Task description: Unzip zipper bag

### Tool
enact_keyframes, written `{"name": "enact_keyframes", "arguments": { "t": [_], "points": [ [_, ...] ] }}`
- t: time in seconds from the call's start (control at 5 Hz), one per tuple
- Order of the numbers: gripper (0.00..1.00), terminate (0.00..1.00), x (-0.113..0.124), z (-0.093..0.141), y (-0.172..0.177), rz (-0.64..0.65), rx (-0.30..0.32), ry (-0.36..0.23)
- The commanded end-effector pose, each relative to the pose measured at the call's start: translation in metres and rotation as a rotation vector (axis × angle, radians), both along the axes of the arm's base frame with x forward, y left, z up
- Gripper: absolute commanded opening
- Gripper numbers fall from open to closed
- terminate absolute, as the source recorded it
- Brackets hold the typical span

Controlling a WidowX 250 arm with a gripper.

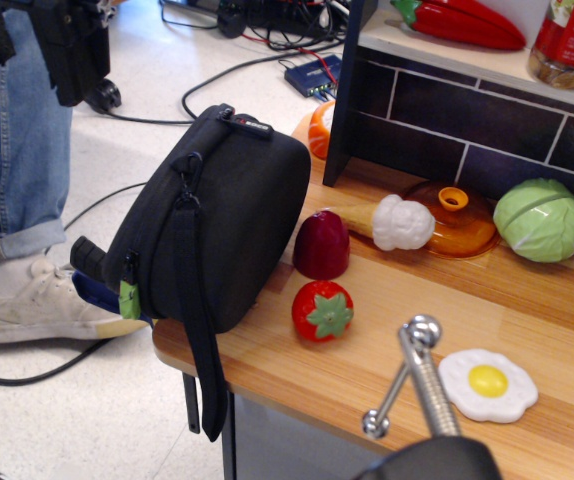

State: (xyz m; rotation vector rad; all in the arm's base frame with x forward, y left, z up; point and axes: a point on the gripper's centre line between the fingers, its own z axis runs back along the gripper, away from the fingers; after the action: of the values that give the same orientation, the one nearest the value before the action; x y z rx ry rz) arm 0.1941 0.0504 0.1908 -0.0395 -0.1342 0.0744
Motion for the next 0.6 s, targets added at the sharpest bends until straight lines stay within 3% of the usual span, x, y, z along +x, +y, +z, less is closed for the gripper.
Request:
{"name": "enact_keyframes", "arguments": {
  "t": [0.0,0.4],
  "points": [
    [1.0,0.0,0.0,0.0,0.0,0.0,0.0,0.0],
    [1.0,0.0,-0.01,-0.054,-0.011,0.011,0.076,0.039]
  ]
}}
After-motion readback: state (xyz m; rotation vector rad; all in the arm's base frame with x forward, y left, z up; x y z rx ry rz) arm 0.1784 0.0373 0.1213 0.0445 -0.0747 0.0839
